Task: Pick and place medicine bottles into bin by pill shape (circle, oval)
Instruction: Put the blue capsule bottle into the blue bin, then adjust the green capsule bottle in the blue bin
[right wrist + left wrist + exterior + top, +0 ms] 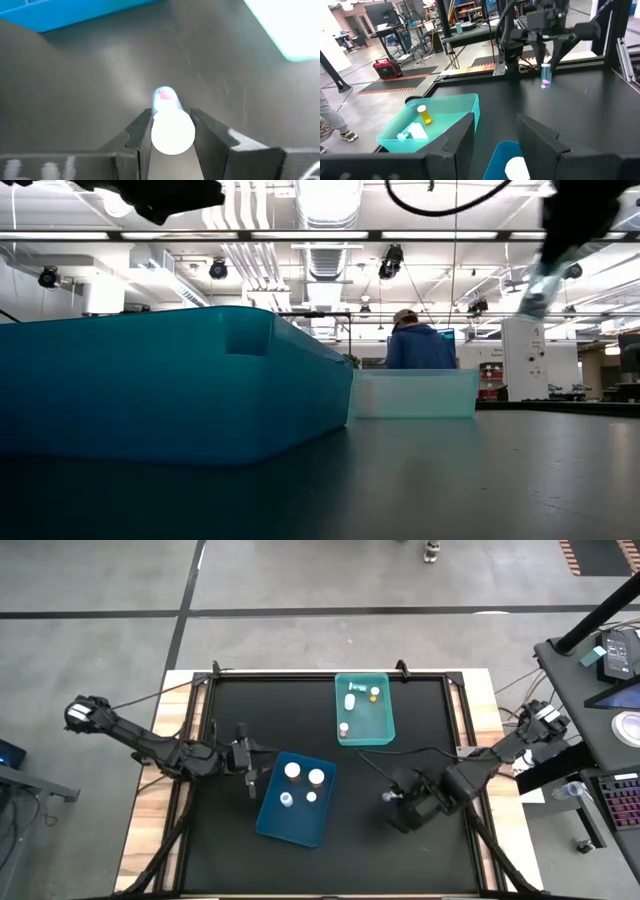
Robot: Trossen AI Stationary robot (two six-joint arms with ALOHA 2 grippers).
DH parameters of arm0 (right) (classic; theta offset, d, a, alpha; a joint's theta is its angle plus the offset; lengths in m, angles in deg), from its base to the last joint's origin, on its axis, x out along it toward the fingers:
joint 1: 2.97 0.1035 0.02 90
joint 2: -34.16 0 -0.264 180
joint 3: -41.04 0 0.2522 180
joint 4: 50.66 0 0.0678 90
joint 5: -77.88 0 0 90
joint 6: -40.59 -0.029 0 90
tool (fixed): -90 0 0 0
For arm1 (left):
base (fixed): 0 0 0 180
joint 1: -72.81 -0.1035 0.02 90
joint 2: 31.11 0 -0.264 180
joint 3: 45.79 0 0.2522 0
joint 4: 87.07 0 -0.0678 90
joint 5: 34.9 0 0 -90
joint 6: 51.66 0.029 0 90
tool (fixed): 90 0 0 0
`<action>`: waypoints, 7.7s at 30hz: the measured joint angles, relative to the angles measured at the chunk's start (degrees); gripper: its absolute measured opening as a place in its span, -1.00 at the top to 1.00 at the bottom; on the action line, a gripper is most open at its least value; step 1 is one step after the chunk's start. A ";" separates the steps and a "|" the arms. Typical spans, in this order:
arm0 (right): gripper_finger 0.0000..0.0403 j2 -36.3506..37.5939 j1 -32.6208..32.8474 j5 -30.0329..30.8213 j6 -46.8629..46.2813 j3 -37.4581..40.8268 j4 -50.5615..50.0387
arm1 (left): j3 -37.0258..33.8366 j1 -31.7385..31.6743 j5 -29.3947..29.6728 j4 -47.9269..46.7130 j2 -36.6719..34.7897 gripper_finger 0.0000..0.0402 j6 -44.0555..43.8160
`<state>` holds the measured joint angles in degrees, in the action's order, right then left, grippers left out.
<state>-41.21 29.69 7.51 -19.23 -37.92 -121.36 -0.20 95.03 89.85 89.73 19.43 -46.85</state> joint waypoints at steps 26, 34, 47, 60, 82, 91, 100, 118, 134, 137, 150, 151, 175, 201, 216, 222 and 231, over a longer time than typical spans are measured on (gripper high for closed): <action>0.44 0.49 -4.29 17.39 58.93 9.08 52.00 | 5.53 0.09 -3.37 9.30 15.93 0.35 -9.02; 0.42 1.81 -6.94 12.64 64.27 14.95 63.20 | 8.08 0.14 -4.71 9.06 17.32 0.35 -9.08; 0.42 2.22 -14.59 6.86 59.61 23.73 71.71 | 10.81 1.09 -4.86 9.12 17.32 0.35 -9.15; 0.43 2.08 -15.83 3.70 54.64 23.97 72.30 | 10.97 1.09 -4.89 8.34 17.62 0.35 -11.96; 0.44 -5.19 -15.95 -0.78 50.91 12.98 61.21 | 10.95 1.14 -5.95 4.83 17.05 -0.09 -11.97; 0.44 -9.19 -19.28 -10.80 47.36 2.72 46.15 | 10.95 1.23 -6.00 2.66 15.24 -0.09 -11.95; 0.44 -19.08 -19.96 -21.69 49.54 -6.77 44.01 | 10.78 1.44 -5.98 -1.09 10.95 -0.09 -11.97; 0.44 -36.52 -19.69 -24.69 51.95 -27.37 27.80 | 9.81 1.53 -6.00 -2.69 8.97 -0.09 -11.77; 0.37 -44.76 -18.27 -24.58 53.87 -36.44 19.86 | 9.79 1.55 -6.13 -2.64 8.99 -0.09 -11.60; 0.27 -44.76 -18.30 -24.58 53.96 -36.57 19.79 | 9.79 1.55 -6.11 -2.63 8.99 -0.09 -11.61; -0.11 -42.90 -18.04 -24.60 54.43 -36.84 19.67 | 9.79 1.53 -5.93 -2.47 8.99 -0.09 -11.84; -0.12 -42.64 -17.94 -24.62 54.54 -36.83 19.48 | 9.79 1.53 -5.93 -2.49 8.99 -0.09 -11.90; 0.24 -21.47 -12.14 -17.22 51.92 -17.47 16.90 | 10.37 2.91 -11.22 -2.62 21.40 -0.01 -22.55; 0.71 -0.92 -11.28 -16.44 54.69 15.43 64.29 | 13.69 -3.13 -16.86 -8.15 39.06 1.00 -22.56; 0.71 -1.36 -11.30 -16.45 54.38 15.97 65.14 | 14.93 -3.23 -17.23 -8.10 37.79 1.00 -23.55; 0.71 -1.36 -11.30 -16.45 54.34 15.97 65.21 | 14.61 -3.17 -18.35 -8.04 37.71 1.00 -24.55; 0.71 -1.36 -11.30 -16.45 54.31 15.97 65.31 | 14.33 -3.17 -18.78 -8.19 39.46 1.00 -25.46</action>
<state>-42.57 18.39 -8.94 35.08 -21.96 -56.05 14.13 91.86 71.07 81.54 58.89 -72.31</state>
